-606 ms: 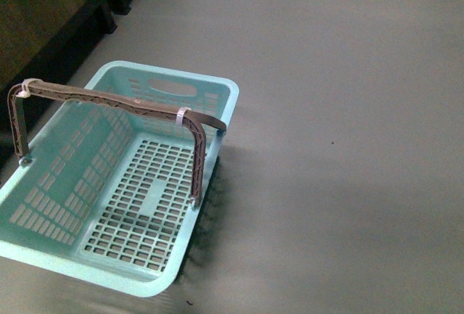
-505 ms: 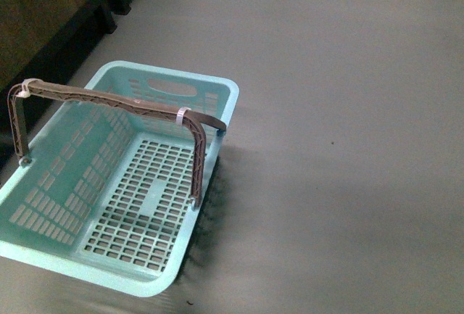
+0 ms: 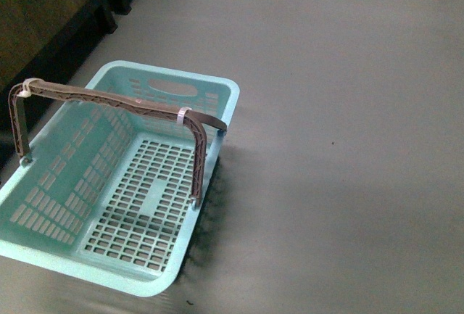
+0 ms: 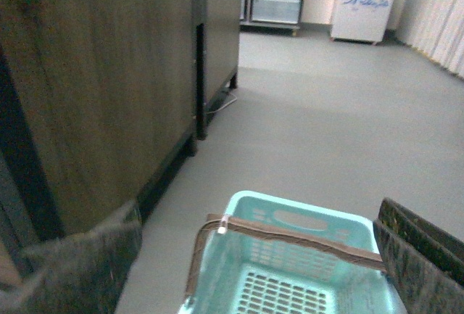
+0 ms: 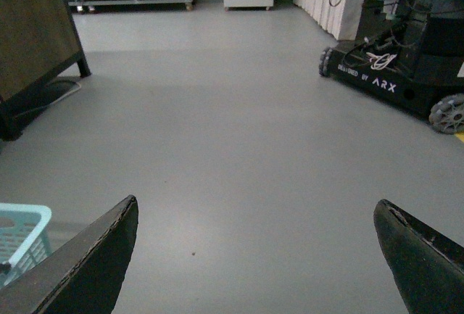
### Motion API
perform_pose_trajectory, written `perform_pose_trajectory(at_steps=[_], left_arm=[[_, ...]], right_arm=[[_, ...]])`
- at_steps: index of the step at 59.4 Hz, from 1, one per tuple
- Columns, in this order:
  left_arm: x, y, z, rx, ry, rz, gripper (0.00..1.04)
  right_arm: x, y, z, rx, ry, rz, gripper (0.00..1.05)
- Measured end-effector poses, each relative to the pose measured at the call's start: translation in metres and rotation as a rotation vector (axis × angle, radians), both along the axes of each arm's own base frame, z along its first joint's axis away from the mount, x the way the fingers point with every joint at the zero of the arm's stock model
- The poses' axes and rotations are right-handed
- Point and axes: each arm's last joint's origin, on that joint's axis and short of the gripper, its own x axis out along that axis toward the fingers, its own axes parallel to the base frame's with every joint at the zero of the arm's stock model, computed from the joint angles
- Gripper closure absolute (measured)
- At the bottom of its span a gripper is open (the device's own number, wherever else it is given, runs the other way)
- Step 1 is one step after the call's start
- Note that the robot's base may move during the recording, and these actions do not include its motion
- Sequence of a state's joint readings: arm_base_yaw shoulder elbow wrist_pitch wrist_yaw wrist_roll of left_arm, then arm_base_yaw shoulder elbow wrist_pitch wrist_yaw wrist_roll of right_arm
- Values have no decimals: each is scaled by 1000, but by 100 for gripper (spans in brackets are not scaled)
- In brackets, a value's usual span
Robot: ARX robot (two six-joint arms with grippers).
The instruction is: Pick mango and avocado into basket
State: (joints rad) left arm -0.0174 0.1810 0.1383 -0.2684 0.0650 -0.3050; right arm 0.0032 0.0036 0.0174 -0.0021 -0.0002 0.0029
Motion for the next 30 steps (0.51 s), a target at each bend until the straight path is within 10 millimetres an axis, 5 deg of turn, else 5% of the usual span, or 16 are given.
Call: perform_pose_trajectory(at_steps=[14, 22, 30], left_arm=[[42, -2, 28, -767, 208, 257, 8], [72, 0, 18, -891, 267, 390, 8], [115, -9, -14, -895, 363, 467, 8]], right_arm=[[0, 0, 0, 0, 0, 0, 9], [0, 0, 0, 0, 0, 0, 9], [0, 0, 0, 0, 0, 0, 9]])
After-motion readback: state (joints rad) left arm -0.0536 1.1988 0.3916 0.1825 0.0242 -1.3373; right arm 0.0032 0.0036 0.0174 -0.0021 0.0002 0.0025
